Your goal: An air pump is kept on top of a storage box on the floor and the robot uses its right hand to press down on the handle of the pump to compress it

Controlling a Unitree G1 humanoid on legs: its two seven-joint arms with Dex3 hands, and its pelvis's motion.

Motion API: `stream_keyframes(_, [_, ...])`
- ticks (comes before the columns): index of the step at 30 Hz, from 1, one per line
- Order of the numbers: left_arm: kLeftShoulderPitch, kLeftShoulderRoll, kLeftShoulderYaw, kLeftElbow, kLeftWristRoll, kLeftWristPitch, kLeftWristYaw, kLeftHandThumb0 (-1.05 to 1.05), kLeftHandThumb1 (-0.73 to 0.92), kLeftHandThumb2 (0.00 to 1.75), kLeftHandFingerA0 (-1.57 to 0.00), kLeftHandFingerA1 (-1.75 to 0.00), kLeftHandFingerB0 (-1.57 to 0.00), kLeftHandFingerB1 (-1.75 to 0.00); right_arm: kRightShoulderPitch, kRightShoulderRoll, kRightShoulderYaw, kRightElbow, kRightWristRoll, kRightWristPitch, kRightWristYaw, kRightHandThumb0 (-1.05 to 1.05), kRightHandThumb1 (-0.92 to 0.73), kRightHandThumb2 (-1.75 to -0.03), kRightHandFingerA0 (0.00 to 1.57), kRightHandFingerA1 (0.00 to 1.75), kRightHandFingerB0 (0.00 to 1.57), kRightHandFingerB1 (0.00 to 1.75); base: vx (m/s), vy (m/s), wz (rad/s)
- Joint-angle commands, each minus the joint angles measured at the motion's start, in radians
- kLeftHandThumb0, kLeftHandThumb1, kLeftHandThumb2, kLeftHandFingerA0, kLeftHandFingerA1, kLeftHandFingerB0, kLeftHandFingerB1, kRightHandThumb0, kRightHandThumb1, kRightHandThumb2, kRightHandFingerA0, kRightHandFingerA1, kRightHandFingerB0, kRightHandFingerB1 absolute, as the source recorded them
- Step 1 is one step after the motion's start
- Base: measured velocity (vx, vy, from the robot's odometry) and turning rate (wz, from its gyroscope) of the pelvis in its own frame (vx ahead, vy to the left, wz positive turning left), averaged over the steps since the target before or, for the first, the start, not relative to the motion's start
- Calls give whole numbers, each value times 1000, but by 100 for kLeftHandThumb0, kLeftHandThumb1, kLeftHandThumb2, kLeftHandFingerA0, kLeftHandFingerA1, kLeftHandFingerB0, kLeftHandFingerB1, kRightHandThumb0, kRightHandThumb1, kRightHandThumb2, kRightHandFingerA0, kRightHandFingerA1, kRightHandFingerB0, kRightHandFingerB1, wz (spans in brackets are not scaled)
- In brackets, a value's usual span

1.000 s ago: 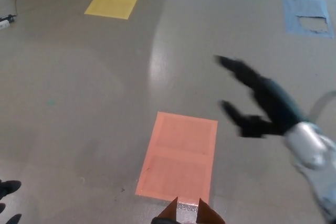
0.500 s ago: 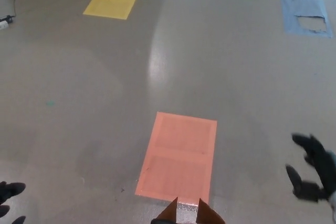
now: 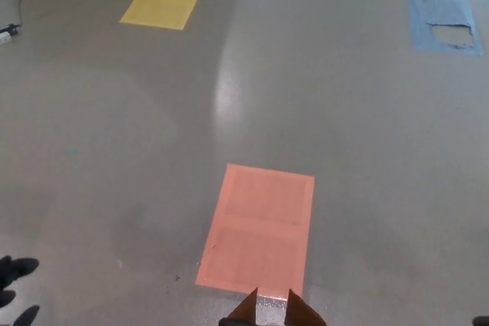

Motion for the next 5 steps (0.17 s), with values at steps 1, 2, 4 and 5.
stream_keyframes(1, [-27, 5, 2, 49, 22, 32, 76, -34, 59, 114, 0, -49, 0, -47, -19, -19, 57, 5, -29, 46, 38, -75, -83, -107, 7, 25, 7, 22, 0, 0, 0])
stream_keyframes(2, [-26, 6, 4, 57, 21, 31, 84, -74, 75, 105, -13, -47, -2, -38, -21, -17, 63, 4, -28, 47, 36, -75, -83, -107, 7, 27, 7, 23, 0, 0, 0])
stream_keyframes(4, [-14, 9, 8, 68, 17, 32, 97, -72, 77, 100, -8, -42, -5, -38, -20, -10, 76, 3, -27, 48, 32, -76, -83, -108, 7, 27, 7, 22, 0, 0, 0])
stream_keyframes(5, [-2, 13, 9, 71, 18, 25, 104, -33, 61, 114, 0, -48, 0, -48, -16, -7, 79, 2, -27, 48, 29, -75, -81, -108, 7, 31, 7, 25, 0, 0, 0])
